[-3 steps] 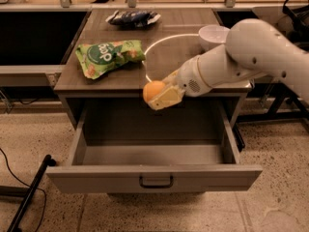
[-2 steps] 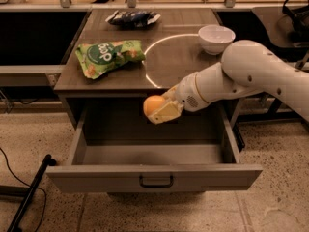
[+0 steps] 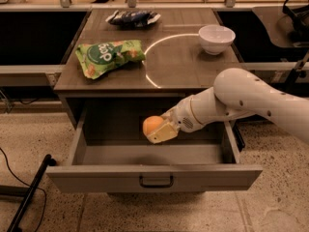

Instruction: Place orange into top drawer

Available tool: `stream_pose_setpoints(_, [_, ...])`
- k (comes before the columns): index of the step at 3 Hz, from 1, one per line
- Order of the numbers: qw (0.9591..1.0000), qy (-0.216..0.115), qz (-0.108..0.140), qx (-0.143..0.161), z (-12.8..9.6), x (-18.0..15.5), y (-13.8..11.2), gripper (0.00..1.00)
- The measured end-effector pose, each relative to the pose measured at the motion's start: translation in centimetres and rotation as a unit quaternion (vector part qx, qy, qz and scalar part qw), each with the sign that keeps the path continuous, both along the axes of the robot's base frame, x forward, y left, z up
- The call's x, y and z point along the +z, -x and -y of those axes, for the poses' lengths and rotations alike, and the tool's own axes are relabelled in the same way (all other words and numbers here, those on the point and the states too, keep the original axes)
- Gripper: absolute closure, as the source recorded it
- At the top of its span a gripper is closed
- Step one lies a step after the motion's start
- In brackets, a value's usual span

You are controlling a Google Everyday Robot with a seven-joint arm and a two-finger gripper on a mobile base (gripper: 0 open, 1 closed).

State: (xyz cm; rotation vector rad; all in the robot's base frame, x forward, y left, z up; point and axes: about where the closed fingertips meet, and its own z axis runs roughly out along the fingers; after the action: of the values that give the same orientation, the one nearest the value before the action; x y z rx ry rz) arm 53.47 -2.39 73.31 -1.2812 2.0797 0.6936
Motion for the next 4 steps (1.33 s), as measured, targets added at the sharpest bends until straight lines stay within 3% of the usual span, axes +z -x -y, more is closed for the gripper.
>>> stream_pose_setpoints(2, [0.9995,-0.006,-0.027,-0.015,0.0,-3.6,0.3,0.37])
stream_pose_setpoints(3, [0.9995,-0.006,-0.027,-0.015,0.0,-3.6,0.3,0.15])
stream_pose_setpoints(4, [0.9995,-0.006,-0.028,-0.016,0.1,-3.8,0.4,0.00])
